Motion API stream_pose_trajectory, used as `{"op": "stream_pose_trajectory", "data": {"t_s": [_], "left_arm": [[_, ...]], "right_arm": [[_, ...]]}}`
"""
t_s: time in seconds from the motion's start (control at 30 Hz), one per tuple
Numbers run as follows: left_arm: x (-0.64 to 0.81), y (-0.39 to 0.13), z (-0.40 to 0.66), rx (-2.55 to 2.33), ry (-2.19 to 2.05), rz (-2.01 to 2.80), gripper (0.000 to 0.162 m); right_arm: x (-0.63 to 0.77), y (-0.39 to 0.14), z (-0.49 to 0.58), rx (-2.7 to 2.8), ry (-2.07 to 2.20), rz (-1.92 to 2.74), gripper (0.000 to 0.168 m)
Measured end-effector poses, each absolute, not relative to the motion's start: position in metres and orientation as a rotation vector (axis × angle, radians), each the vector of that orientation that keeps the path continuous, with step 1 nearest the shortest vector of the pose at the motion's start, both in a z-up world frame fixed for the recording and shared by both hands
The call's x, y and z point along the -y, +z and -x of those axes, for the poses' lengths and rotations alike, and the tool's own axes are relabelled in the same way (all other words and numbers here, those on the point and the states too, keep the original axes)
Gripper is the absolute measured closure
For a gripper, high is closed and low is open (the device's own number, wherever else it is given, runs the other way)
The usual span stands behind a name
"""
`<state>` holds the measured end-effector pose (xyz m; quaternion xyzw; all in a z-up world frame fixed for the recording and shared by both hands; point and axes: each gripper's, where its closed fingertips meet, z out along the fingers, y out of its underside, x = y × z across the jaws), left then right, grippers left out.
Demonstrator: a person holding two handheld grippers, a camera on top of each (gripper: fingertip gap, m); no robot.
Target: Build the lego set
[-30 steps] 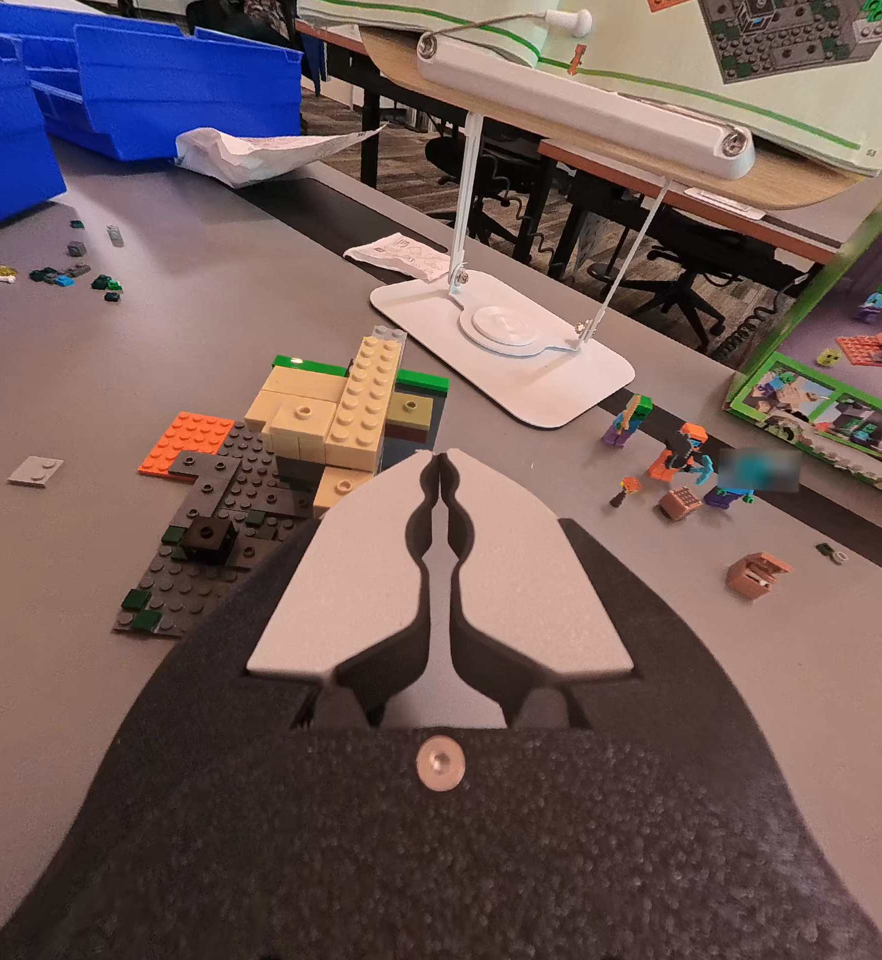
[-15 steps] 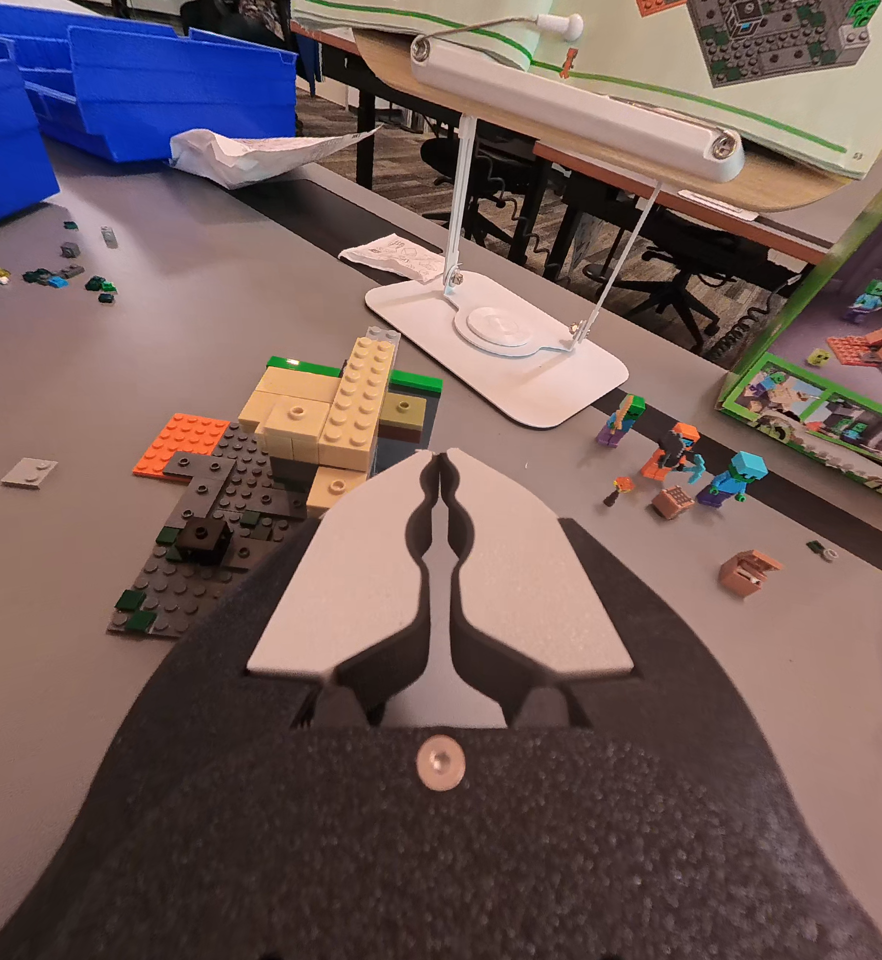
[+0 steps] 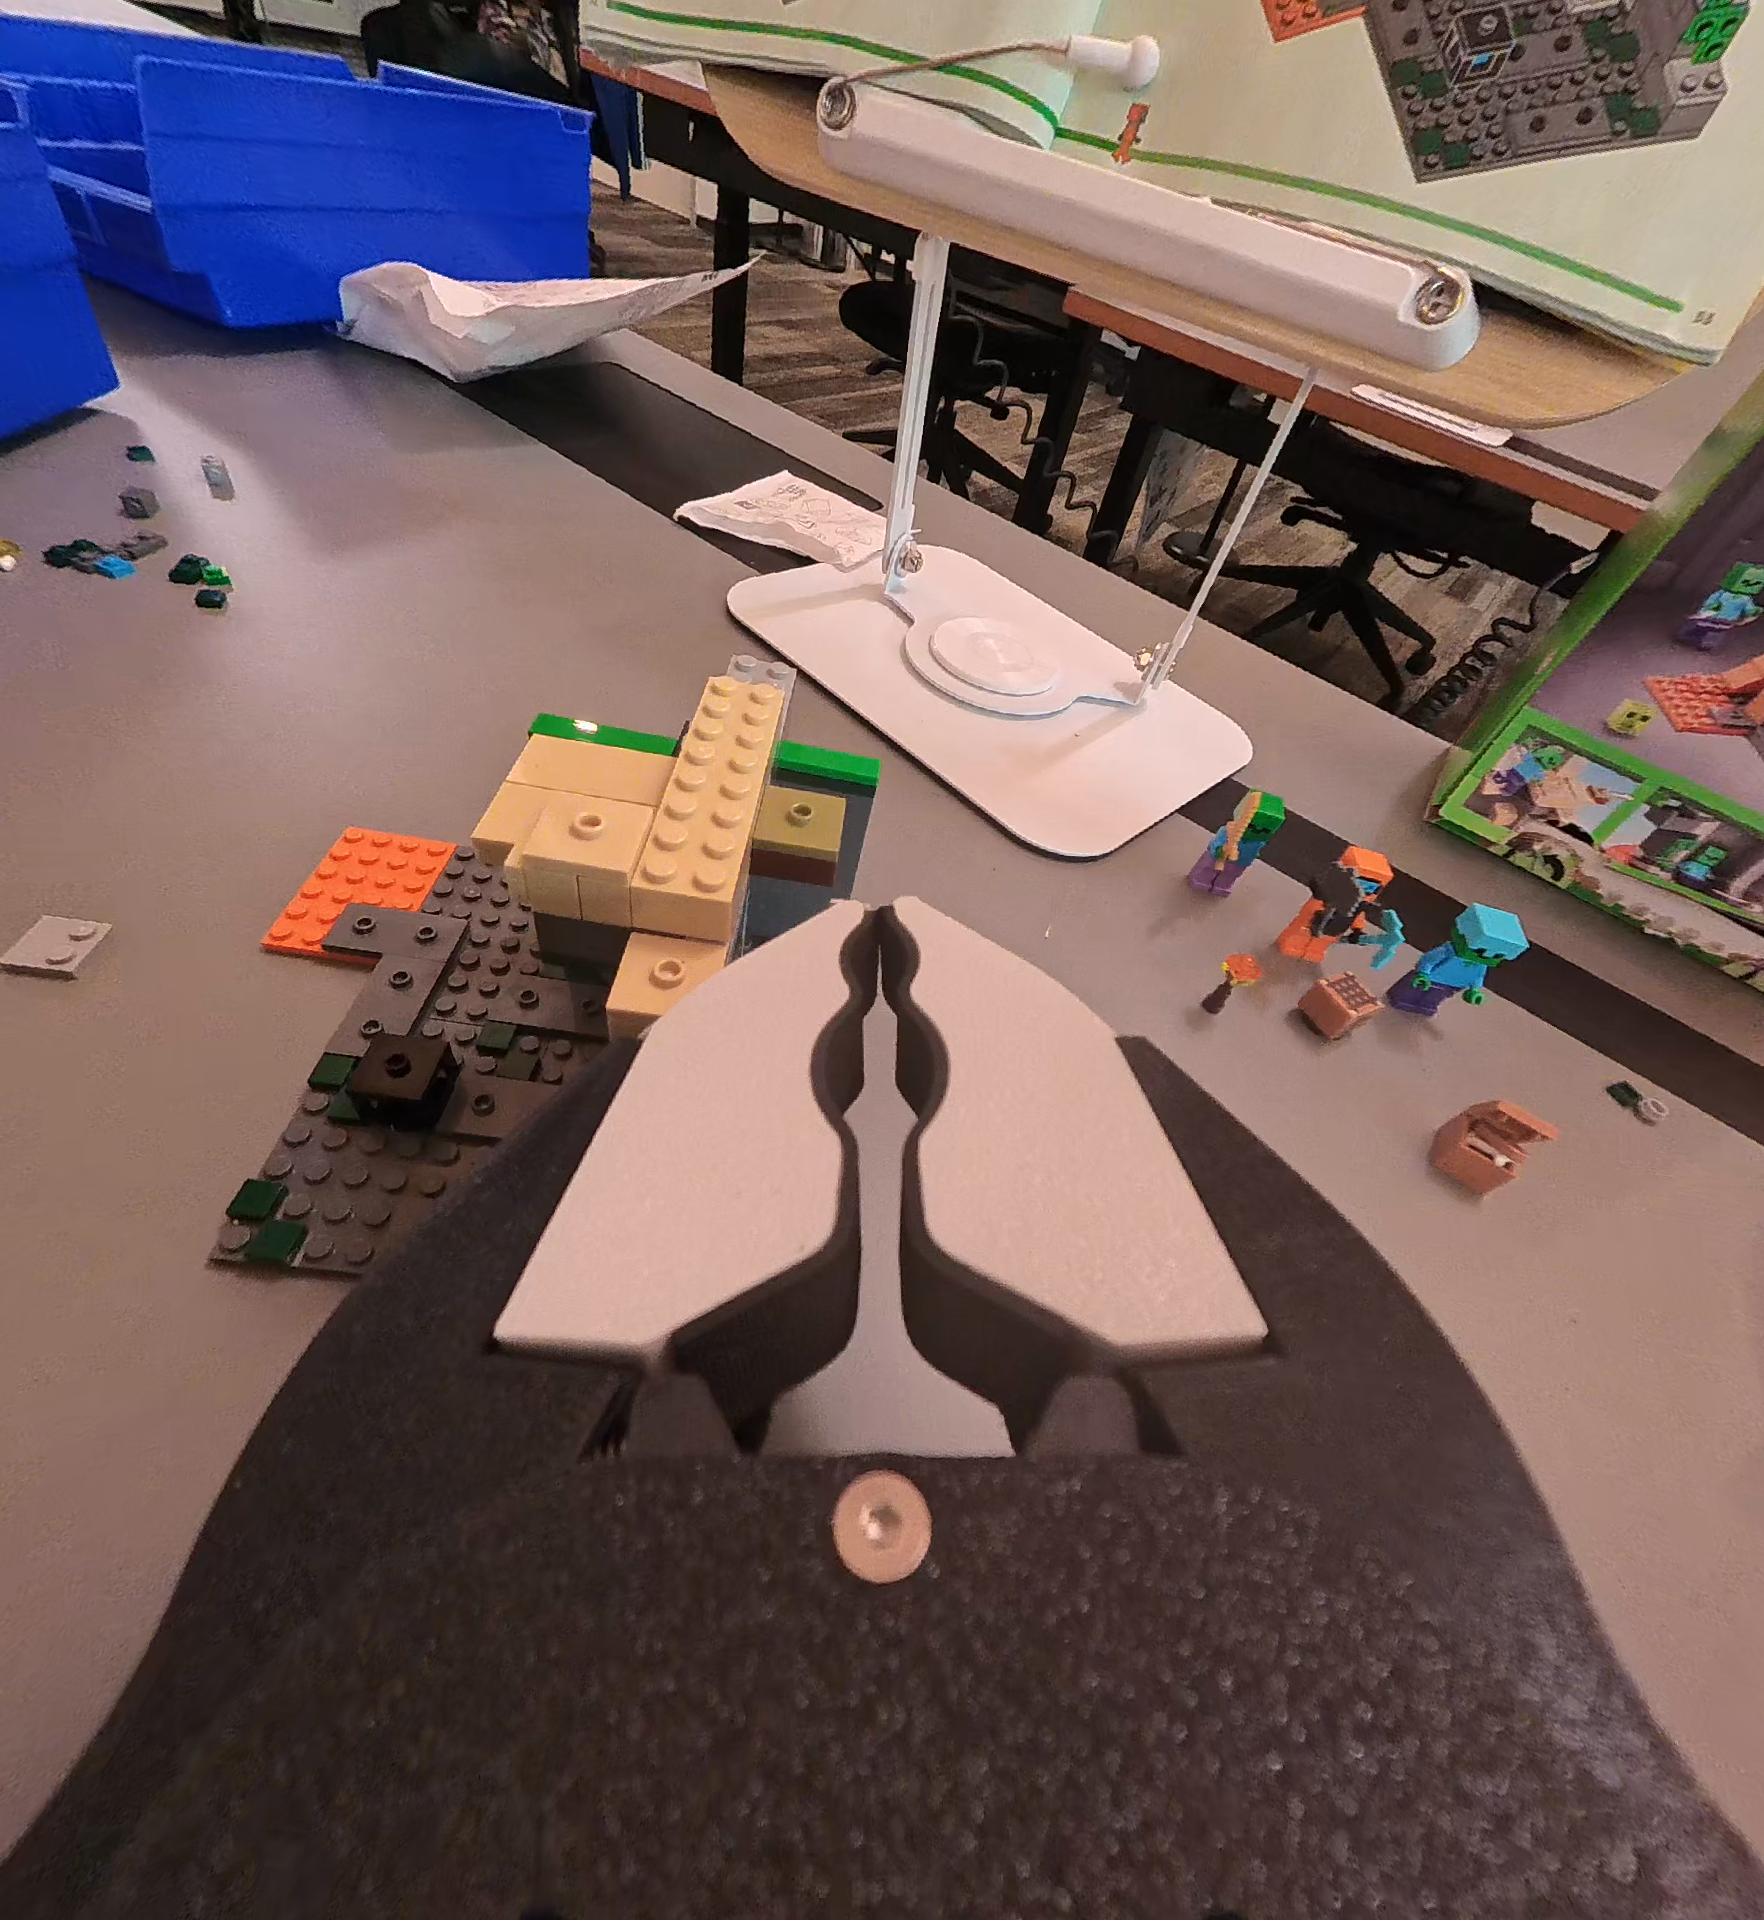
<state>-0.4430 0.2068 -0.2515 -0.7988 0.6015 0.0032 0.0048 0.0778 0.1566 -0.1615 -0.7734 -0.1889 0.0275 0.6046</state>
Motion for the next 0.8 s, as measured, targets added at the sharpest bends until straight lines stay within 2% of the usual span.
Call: {"op": "stream_pose_trajectory", "data": {"t_s": [0.43,0.8], "left_arm": [[-0.196,-0.249,0.438,-1.888,-0.019,2.478,0.137],[-0.236,-0.217,0.421,-1.625,0.009,2.301,0.137]], "right_arm": [[-0.155,-0.158,-0.076,0.441,0.065,1.78,0.168],[-0.155,-0.158,-0.075,0.446,0.065,1.78,0.168]]}}
